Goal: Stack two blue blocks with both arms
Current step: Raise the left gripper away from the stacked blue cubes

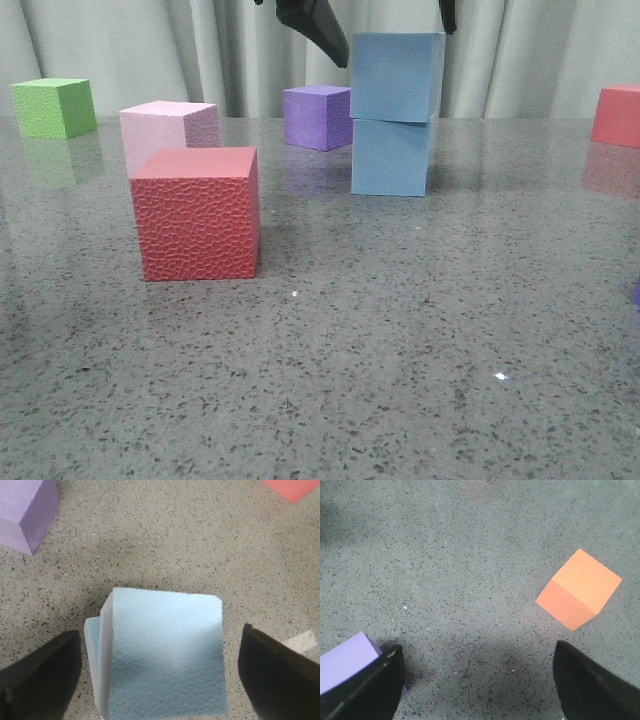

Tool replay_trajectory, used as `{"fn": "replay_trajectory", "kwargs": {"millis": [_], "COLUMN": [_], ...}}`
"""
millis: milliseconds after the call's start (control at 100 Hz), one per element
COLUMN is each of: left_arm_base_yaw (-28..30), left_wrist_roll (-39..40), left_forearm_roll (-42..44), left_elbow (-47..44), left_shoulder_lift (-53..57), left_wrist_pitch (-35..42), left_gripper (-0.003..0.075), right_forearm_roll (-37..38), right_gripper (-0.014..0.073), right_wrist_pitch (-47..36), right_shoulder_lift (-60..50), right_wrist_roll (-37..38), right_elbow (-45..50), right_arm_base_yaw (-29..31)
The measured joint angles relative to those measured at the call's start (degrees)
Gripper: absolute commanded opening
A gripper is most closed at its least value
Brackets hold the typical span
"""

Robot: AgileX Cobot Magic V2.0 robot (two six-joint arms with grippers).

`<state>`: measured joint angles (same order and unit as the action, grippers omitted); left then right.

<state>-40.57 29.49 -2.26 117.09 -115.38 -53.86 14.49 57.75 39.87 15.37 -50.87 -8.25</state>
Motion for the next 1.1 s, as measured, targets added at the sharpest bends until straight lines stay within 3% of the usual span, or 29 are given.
{"fn": "replay_trajectory", "kwargs": {"millis": [340,710,1100], "left_arm_base_yaw": [0.00,0.27,6.73], "left_wrist_roll": [-0.55,-4.72,-9.42], "left_forearm_roll": [-1.65,-0.24,0.44], "left_elbow": [0.92,11.79,14.18], "left_shoulder_lift": [0.00,0.00,0.54], "left_wrist_pitch": [-1.92,-8.10,-15.75], "left_gripper": [0.0611,0.0611,0.0611], "right_forearm_roll": [0.00,0.00,0.00], "right_gripper": [0.0601,0.0601,0.0601], "right_wrist_pitch": [0.00,-0.04,-0.04], "right_shoulder_lift": [0.00,0.00,0.00], "right_wrist_roll": [0.00,0.00,0.00], "right_elbow": [0.00,0.00,0.00], "right_arm_base_yaw": [0.00,0.00,0.00]}}
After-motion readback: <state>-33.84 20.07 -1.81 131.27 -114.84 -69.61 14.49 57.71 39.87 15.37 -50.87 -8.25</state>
